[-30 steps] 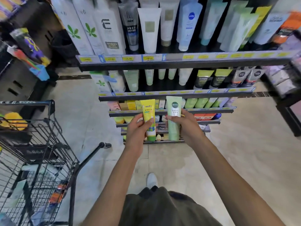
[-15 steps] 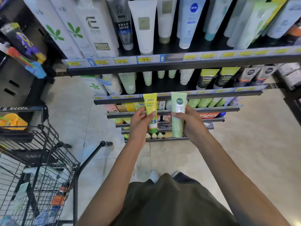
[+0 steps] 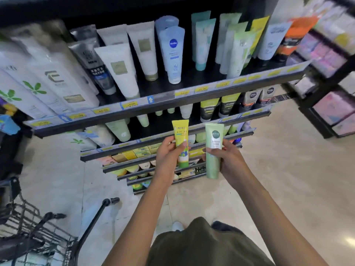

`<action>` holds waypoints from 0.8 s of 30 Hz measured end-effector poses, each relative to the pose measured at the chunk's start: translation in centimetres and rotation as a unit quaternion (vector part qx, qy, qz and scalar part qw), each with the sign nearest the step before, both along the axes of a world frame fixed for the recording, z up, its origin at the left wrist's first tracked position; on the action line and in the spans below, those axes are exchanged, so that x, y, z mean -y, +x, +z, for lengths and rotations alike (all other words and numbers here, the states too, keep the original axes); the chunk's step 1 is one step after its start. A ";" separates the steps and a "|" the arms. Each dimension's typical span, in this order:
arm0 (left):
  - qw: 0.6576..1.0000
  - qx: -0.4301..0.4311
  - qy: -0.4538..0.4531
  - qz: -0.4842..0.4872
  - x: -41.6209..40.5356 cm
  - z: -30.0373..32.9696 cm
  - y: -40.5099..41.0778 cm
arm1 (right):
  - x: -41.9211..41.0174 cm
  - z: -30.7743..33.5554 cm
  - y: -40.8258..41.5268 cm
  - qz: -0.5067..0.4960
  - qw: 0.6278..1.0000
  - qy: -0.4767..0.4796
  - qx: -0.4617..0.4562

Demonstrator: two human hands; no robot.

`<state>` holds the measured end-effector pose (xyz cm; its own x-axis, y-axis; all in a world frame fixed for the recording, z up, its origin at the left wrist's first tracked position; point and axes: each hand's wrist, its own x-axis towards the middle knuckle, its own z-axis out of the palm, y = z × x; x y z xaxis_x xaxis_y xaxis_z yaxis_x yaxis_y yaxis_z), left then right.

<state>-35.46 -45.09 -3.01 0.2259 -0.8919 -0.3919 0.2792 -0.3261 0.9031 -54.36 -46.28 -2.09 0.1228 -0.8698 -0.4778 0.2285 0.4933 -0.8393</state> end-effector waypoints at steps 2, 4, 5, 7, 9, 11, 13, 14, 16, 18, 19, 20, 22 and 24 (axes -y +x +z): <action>1.000 0.002 -0.001 -0.014 0.5 0.3 -2.0 | 0.1 0.4 -2.0 -0.014 1.000 -0.012 0.013; 1.000 0.006 -0.003 -0.025 1.0 0.5 -4.2 | 0.5 0.9 -4.2 -0.022 0.999 -0.023 0.018; 1.000 0.008 -0.004 -0.027 1.3 0.6 -5.3 | 0.7 1.0 -5.3 -0.025 0.999 -0.025 0.018; 1.000 0.010 -0.007 -0.020 1.7 0.8 -7.7 | 1.3 1.4 -7.6 -0.023 0.999 -0.029 0.016; 1.000 0.010 -0.014 -0.011 2.1 1.3 -10.3 | 1.8 1.8 -9.8 -0.016 0.999 -0.037 0.018; 1.000 0.009 -0.023 0.001 2.6 2.2 -12.9 | 2.3 2.4 -12.2 -0.001 0.998 -0.051 0.026; 0.999 0.025 -0.036 0.008 3.3 3.3 -15.5 | 2.8 2.9 -14.5 0.010 0.998 -0.054 0.036; 0.998 0.035 -0.047 0.010 3.9 4.0 -16.7 | 3.2 3.1 -15.6 0.015 0.998 -0.053 0.040; 0.996 0.055 -0.075 0.017 5.3 5.6 -18.8 | 3.9 3.3 -17.5 0.032 0.998 -0.049 0.037; 0.992 0.073 -0.101 0.028 6.9 7.3 -20.5 | 4.5 3.4 -19.2 0.047 0.997 -0.048 0.029; 0.990 0.082 -0.113 0.032 7.8 8.2 -21.0 | 4.7 3.4 -19.8 0.054 0.997 -0.049 0.026; 0.987 0.090 -0.128 0.035 8.8 9.1 -21.6 | 5.0 3.4 -20.5 0.060 0.997 -0.048 0.023; 0.980 0.109 -0.162 0.038 11.0 10.7 -22.5 | 5.3 3.5 -21.6 0.065 0.996 -0.050 0.019; 0.972 0.133 -0.187 0.049 13.2 12.1 -23.3 | 5.6 3.4 -22.6 0.069 0.996 -0.049 0.020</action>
